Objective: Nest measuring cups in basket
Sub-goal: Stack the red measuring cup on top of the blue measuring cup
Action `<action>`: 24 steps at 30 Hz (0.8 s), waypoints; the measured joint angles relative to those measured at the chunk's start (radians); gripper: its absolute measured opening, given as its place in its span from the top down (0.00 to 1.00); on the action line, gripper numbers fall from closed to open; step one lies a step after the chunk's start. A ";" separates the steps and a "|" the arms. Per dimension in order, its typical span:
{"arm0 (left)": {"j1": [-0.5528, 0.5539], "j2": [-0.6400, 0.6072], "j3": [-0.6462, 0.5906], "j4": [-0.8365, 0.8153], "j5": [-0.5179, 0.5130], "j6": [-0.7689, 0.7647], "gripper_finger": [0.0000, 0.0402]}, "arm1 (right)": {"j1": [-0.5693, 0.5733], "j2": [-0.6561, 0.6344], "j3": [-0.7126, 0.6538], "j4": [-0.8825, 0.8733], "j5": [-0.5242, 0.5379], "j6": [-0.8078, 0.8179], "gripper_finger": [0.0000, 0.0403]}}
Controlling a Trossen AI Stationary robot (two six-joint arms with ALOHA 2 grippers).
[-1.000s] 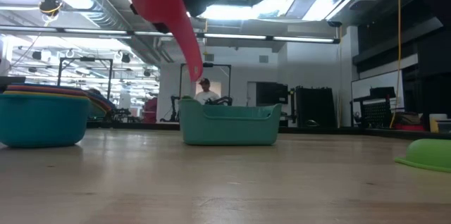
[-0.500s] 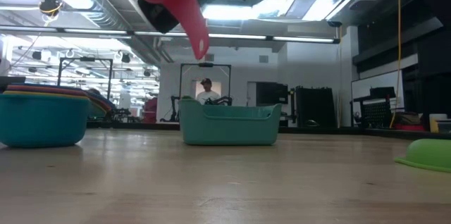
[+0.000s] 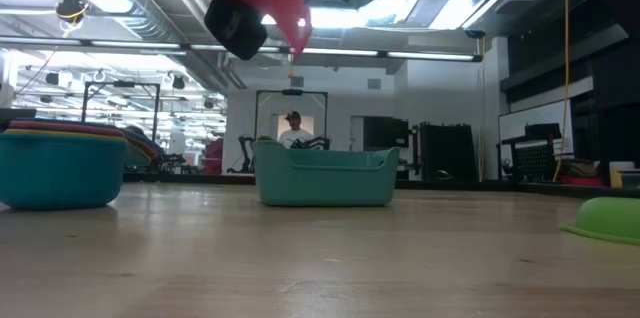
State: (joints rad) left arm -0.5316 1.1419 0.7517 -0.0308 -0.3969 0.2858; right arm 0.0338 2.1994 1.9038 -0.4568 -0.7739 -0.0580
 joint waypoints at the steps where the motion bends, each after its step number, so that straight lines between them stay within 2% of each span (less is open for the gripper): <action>1: 0.000 0.000 0.000 0.004 0.000 0.010 0.78 | -0.001 0.000 0.000 0.001 -0.015 0.011 0.95; 8: 0.001 0.001 0.000 0.060 0.022 0.092 0.81 | 0.000 0.000 0.000 0.006 -0.070 0.033 0.95; 14: 0.013 0.002 0.000 0.077 0.023 0.086 0.82 | -0.001 0.000 0.000 0.006 -0.076 0.055 0.95; 21: 0.074 0.002 0.000 0.076 0.190 -0.005 0.82 | 0.001 0.000 0.000 -0.001 -0.077 0.053 0.95; 24: 0.091 0.003 0.000 0.073 0.206 -0.027 0.82 | 0.001 0.000 0.000 -0.004 -0.077 0.052 0.95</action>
State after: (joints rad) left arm -0.4409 1.1450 0.7517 0.0418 -0.1907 0.2586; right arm 0.0345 2.1994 1.9038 -0.4604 -0.8509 -0.0056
